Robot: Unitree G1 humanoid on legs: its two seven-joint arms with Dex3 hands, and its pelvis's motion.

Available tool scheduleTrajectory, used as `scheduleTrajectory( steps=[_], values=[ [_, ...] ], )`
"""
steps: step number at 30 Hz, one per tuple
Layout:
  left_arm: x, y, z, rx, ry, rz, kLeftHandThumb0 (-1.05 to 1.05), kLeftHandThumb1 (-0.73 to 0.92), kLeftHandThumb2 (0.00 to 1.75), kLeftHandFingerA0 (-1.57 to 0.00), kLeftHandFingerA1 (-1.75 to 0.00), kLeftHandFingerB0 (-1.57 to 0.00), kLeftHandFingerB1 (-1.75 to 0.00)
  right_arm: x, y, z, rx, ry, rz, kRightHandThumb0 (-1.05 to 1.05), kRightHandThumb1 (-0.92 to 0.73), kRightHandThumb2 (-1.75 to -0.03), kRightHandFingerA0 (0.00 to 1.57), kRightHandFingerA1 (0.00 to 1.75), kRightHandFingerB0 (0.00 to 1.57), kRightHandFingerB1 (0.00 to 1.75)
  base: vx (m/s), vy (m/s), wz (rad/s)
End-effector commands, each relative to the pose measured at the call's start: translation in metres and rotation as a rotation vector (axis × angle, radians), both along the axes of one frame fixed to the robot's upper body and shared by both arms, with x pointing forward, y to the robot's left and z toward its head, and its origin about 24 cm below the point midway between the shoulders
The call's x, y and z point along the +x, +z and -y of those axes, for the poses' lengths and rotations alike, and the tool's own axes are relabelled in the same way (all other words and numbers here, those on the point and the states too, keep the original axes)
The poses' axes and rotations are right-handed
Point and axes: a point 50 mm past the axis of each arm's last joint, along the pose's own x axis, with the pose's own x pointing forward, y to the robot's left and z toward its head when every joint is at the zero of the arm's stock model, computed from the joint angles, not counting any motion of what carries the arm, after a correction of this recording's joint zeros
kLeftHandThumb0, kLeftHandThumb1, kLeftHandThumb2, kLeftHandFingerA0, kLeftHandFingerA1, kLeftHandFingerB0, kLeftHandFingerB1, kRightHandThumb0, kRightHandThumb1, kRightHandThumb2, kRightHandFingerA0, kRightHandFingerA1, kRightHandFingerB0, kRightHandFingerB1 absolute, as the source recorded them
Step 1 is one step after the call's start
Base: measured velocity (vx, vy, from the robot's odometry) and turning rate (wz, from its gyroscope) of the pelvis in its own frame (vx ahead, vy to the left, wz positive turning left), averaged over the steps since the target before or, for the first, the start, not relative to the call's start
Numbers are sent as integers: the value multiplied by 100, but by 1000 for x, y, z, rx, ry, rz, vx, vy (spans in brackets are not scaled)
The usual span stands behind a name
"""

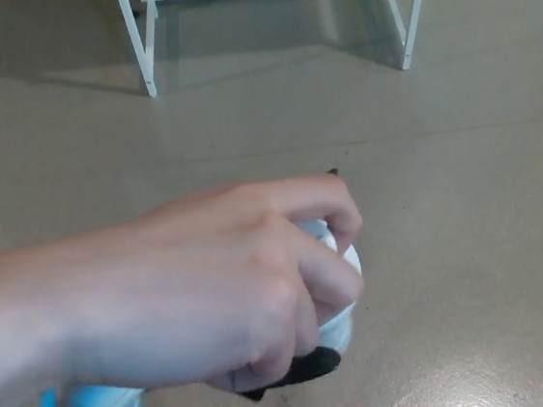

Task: The robot picks up a bottle from a person using its left hand and walk towards the table in frontand put the bottle on the table.

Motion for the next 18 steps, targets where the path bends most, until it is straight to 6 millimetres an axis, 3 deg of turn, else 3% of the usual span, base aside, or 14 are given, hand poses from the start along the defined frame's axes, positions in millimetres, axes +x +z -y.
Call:
scheduleTrajectory(
  steps=[1, 2, 3, 4, 5, 8, 9, 10, 11, 12, 16, 17, 18],
  values=[
    [8, -6, 3, 106, 64, 35, -84, 44, 74, 0, -15, 0, 0, 0, 3, 5, -23, -1, -11, -29, -62, -59, 70, 42, 51, 37, 0, 0, 0],
    [10, -7, 7, 128, 70, 42, -79, 42, 73, -1, -30, 0, 0, 1, 3, 4, -21, -4, -8, -29, -61, -58, 72, 43, 53, 38, 0, 0, 0],
    [11, -8, 11, 161, 79, 52, -79, 42, 73, -1, -30, 0, 0, 3, 3, 4, -19, -9, -3, -29, -61, -58, 72, 43, 53, 38, 0, 0, 0],
    [13, -9, 15, 181, 85, 66, -55, 54, 57, -1, -52, 0, 0, 6, 4, 3, -23, -7, -1, -29, -61, -58, 74, 43, 54, 38, 0, 0, 0],
    [14, -10, 17, 198, 91, 75, -52, 45, 73, -4, -59, 0, 0, 7, 4, 3, -25, -3, -1, -29, -61, -58, 73, 43, 54, 38, 0, 0, 0],
    [15, -10, 19, 213, 98, 80, -52, 45, 73, -4, -59, 0, 0, 7, 4, 3, -27, 2, -2, -29, -61, -58, 73, 43, 54, 38, 0, 0, 0],
    [14, -16, 24, 266, 128, 137, -17, 86, 66, -95, -143, -6, -41, 9, 6, 3, -33, 17, -1, -30, -61, -58, 72, 43, 54, 38, 0, 0, 0],
    [14, -19, 26, 289, 139, 163, -17, 86, 66, -95, -143, -6, -41, 10, 6, 3, -36, 24, 0, -30, -61, -58, 72, 43, 54, 38, 0, 0, 0],
    [13, -20, 27, 300, 139, 160, -15, 92, 73, -106, -140, -26, -60, 10, 6, 4, -37, 21, -4, -30, -61, -58, 72, 43, 53, 38, 0, 0, 0],
    [11, -22, 27, 302, 142, 156, -10, 92, 82, -126, -155, -54, -107, 9, 6, 4, -37, 20, -6, -30, -60, -58, 72, 43, 54, 38, 0, 0, 0],
    [9, -23, 27, 305, 149, 153, -10, 92, 82, -126, -155, -54, -107, 9, 6, 4, -36, 20, -8, -30, -60, -58, 72, 43, 54, 38, 0, 0, 0],
    [6, -24, 28, 210, 175, 176, -11, 92, 87, -111, -175, -52, -175, 11, 7, 4, -36, 26, -5, -30, -60, -58, 74, 43, 56, 38, 0, 0, 0],
    [4, -24, 28, 169, 189, 186, -11, 92, 87, -111, -175, -52, -175, 12, 7, 3, -36, 28, -4, -30, -60, -58, 74, 43, 56, 38, 0, 0, 0]
  ],
)
